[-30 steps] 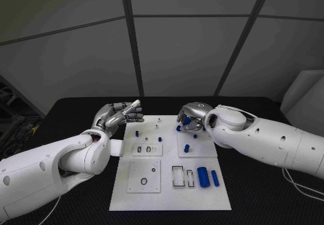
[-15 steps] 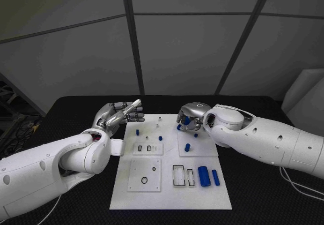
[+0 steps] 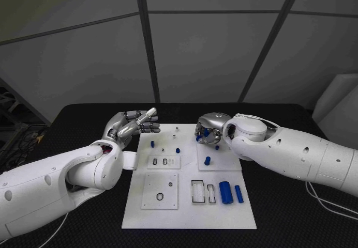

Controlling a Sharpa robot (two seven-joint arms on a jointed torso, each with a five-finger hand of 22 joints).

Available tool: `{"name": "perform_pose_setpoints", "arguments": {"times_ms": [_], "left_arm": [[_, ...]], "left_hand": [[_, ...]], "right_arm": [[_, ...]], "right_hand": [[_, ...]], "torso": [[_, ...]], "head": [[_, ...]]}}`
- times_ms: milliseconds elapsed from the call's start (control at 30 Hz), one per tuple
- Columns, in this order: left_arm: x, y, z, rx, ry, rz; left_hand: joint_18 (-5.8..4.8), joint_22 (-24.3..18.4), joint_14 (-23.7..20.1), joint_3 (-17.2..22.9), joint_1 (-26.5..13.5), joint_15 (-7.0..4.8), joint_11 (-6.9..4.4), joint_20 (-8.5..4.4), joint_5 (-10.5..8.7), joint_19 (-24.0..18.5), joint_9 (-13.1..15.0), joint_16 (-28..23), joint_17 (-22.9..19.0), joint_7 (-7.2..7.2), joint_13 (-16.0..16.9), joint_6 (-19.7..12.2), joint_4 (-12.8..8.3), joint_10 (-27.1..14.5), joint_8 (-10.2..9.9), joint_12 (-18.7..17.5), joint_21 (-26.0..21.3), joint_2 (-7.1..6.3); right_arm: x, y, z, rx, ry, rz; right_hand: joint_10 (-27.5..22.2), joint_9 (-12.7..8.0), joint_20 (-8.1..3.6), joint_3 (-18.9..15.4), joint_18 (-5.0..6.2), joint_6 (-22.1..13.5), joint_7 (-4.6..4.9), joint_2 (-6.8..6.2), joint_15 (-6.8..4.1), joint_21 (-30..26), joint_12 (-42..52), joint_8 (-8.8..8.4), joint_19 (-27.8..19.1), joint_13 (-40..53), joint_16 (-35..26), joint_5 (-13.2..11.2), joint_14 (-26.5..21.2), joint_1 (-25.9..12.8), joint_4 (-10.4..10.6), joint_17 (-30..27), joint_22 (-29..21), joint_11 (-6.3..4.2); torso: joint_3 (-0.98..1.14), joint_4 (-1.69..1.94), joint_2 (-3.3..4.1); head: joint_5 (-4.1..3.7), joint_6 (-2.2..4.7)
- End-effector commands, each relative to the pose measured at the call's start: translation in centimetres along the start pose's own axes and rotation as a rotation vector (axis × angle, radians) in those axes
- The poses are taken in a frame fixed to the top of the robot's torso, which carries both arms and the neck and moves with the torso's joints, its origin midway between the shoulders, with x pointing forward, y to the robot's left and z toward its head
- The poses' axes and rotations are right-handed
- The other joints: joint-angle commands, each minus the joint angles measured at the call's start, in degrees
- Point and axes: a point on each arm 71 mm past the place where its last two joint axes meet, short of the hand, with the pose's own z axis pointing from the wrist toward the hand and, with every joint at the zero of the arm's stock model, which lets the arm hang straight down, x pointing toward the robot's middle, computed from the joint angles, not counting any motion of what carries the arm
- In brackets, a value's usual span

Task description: Assemble the parts on the task board

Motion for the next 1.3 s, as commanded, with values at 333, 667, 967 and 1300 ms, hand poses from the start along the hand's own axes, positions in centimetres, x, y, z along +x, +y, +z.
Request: {"name": "perform_pose_setpoints", "arguments": {"times_ms": [333, 667, 967, 1300], "left_arm": [[0.0, -0.1, 0.0, 0.009, 0.012, 0.004], [-0.1, -0.1, 0.0, 0.005, 0.009, 0.006], [-0.4, -0.1, 0.1, 0.007, 0.004, 0.008], [-0.4, -0.1, 0.2, 0.007, 0.002, 0.009]], "left_hand": [[-0.73, -0.09, -0.4, -0.24, -0.08, 0.03, 0.43, 0.36, 0.19, -0.14, -0.07, -0.31, 0.1, 0.53, -0.04, 0.03, -0.1, -0.12, -0.38, -0.2, -0.03, 0.07], [-0.69, -0.11, -0.33, -0.15, 0.21, 0.01, 0.39, 0.39, 0.07, -0.17, -0.02, -0.53, 0.31, 0.44, 0.0, 0.25, -0.34, 0.05, -0.42, -0.3, -0.02, 0.36], [-0.7, -0.12, -0.37, -0.12, 0.3, 0.02, 0.37, 0.41, 0.01, -0.23, -0.01, -0.65, 0.36, 0.41, 0.01, 0.34, -0.41, 0.13, -0.43, -0.33, -0.05, 0.47], [-0.71, -0.15, -0.42, -0.13, 0.32, 0.03, 0.36, 0.42, -0.02, -0.31, 0.0, -0.73, 0.39, 0.39, 0.02, 0.39, -0.44, 0.17, -0.44, -0.35, -0.09, 0.5]], "right_arm": [[0.0, 0.0, 0.2, 0.009, 0.009, -0.002], [-1.3, 0.6, -0.5, -0.021, -0.149, 0.021], [-2.1, 1.1, -0.4, -0.019, -0.256, 0.065], [-2.0, 2.5, 1.6, -0.023, -0.273, 0.08]], "right_hand": [[3.02, 0.48, -0.14, 3.8, -1.37, 3.39, 0.03, 0.61, -0.59, 2.25, 0.31, 1.13, 1.08, 0.28, 1.88, -1.38, 2.52, 1.32, -0.94, 1.42, 2.87, -0.36], [3.68, 0.58, -0.24, 5.74, -1.53, 4.24, 0.16, 0.67, -0.7, 3.06, 0.17, 1.16, 1.25, 0.43, 2.45, -1.9, 2.4, 2.2, -2.19, 1.77, 3.98, -0.42], [3.87, 0.59, -0.17, 6.02, -1.6, 4.5, 0.28, 0.26, -0.68, 3.42, 0.08, 1.1, 1.34, 0.48, 2.68, -2.33, 2.35, 1.48, -2.12, 1.86, 4.47, -0.36], [3.93, 0.59, -0.15, 6.08, -1.62, 4.54, 0.3, 0.14, -0.69, 3.49, 0.06, 1.07, 1.34, 0.49, 2.75, -2.47, 2.34, 1.31, -2.11, 1.91, 4.57, -0.35]], "torso": [[-0.06, 0.0, 0.12], [-0.03, 0.04, 0.13], [-0.04, 0.01, 0.3], [-0.17, 0.17, 0.43]], "head": [[0.12, -0.53], [0.48, -0.26], [0.88, 0.21], [0.77, 0.41]]}}
